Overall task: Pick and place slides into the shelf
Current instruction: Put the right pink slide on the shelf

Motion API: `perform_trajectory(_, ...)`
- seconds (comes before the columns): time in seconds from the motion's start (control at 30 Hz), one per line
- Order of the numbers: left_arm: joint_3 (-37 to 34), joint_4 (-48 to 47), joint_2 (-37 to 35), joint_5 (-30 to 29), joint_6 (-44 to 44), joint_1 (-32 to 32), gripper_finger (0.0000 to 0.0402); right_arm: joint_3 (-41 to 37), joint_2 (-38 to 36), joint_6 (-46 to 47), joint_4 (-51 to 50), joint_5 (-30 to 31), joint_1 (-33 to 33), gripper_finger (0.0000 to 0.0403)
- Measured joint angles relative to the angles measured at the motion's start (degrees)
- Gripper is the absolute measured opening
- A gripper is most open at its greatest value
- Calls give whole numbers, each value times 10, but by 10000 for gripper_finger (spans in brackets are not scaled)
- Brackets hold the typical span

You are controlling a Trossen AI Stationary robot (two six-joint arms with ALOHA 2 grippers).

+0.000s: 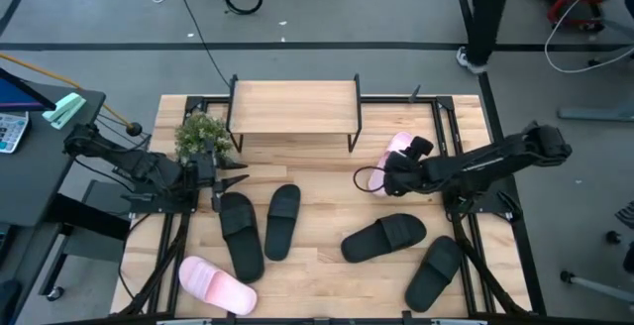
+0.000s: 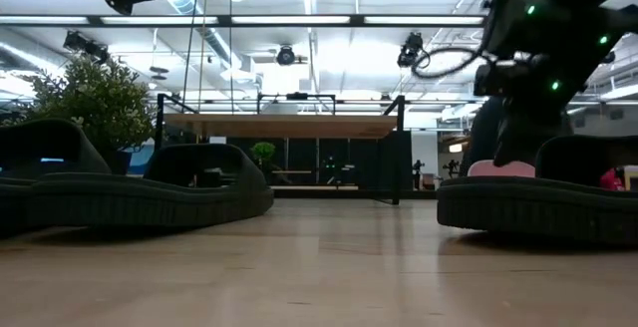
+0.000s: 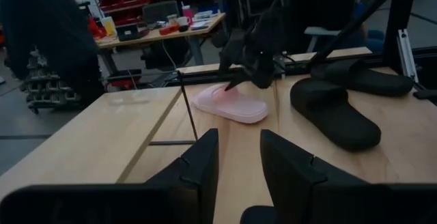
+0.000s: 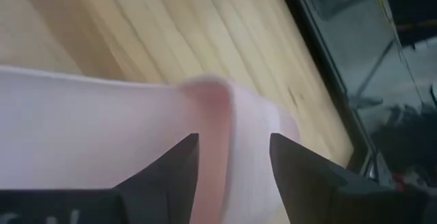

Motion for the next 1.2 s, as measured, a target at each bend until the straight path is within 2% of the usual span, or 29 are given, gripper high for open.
perform_trajectory(0.2, 0, 0, 0, 0, 3, 0, 116, 0, 34, 8, 1, 10, -40, 184)
perform_trajectory(0.33, 0, 0, 0, 0, 3, 0, 111, 0, 37, 8, 1, 11, -72, 166)
perform_trajectory(0.43, 0, 0, 0, 0, 3, 0, 110, 0, 37, 7, 1, 8, -92, 127)
perform_trajectory(0.57, 0, 0, 0, 0, 3, 0, 113, 0, 37, 25, 2, -9, -107, 35)
perform_trajectory(0.63, 0, 0, 0, 0, 3, 0, 114, 0, 34, 39, 4, -30, -106, 15)
perform_trajectory(0.8, 0, 0, 0, 0, -12, 0, 110, 0, 6, 105, -5, -85, -57, 13)
perform_trajectory(1.03, 0, 0, 0, 0, -44, 0, 107, 37, -79, 166, -12, -128, 71, 9)
perform_trajectory(1.2, 0, 0, 0, 0, -56, 0, 107, 99, -133, 145, 7, -123, 145, 9)
